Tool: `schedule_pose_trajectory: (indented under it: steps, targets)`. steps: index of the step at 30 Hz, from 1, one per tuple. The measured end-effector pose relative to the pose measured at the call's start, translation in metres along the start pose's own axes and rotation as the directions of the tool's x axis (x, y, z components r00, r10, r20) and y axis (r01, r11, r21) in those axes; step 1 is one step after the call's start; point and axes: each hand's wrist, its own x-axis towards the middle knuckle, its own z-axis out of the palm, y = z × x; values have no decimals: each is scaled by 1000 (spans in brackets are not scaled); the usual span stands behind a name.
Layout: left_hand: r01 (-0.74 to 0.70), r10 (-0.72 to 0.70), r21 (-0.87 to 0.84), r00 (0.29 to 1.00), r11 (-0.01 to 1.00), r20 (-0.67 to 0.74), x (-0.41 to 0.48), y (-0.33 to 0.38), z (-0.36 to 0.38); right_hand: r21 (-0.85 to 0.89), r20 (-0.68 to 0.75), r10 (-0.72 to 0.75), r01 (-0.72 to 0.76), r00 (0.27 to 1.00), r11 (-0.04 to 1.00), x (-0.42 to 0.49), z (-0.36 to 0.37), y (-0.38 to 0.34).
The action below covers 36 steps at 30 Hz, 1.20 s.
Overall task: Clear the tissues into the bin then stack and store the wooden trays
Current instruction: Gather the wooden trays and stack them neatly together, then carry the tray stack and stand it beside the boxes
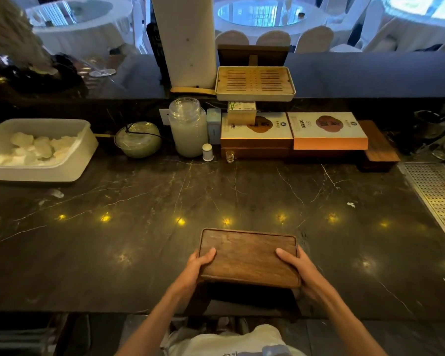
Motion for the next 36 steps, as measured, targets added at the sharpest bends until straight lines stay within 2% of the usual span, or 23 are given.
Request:
schedule_pose_trajectory:
  steps: [4, 6, 8, 9, 12, 14, 18, 21, 22, 25, 26, 28, 30, 32, 36]
  targets:
    - [8, -16, -62, 990, 998, -140, -7, 5, 24, 150, -36, 86, -79, 996, 986, -9, 3, 1]
    - [-40, -13, -255, 979, 966, -205, -13, 8, 37, 225, -71, 82, -64, 994, 972, -15, 8, 4]
    - [-145, -9, -494, 955, 857, -296, -22, 9, 62, 294, -129, 64, -24, 990, 956, -24, 23, 10]
    - [-189, -11, -541, 938, 819, -345, -25, 6, 80, 322, -161, 48, 7, 986, 947, -28, 35, 15]
    - [-147, -45, -415, 907, 898, -419, -34, -13, 134, 390, -262, -48, 152, 964, 908, -49, 75, 30]
    - [-91, -73, -367, 909, 926, -411, -40, -19, 147, 363, -271, -116, 213, 956, 907, -66, 85, 30]
    - [-44, -63, -326, 949, 944, -308, -50, -16, 143, 277, -103, -139, 162, 985, 947, -98, 64, 25]
    - [-70, 4, -209, 954, 975, -299, -69, -24, 148, 98, -150, -219, 235, 964, 967, -124, 38, 23]
    - [-89, 40, -159, 957, 983, -287, -78, -28, 150, 31, -123, -249, 255, 960, 966, -133, 31, 20]
    - [-147, 138, -35, 971, 988, -195, -112, -43, 163, -64, 95, -235, 242, 967, 968, -158, 22, 14]
    - [-167, 166, 10, 971, 986, -172, -123, -51, 171, -90, 117, -251, 262, 961, 961, -165, 19, 12]
    - [-204, 216, 100, 968, 974, -126, -144, -70, 188, -103, 85, -344, 351, 935, 931, -174, 9, 6]
    - [-221, 228, 120, 972, 968, -56, -165, -90, 207, -94, 24, -426, 427, 904, 900, -183, -6, -7]
    - [-211, 214, 111, 977, 971, -18, -186, -106, 224, -151, -51, -446, 434, 894, 888, -193, -22, -23]
    - [-200, 200, 98, 980, 975, 17, -218, -120, 257, -281, -92, -435, 396, 896, 874, -220, -46, -34]
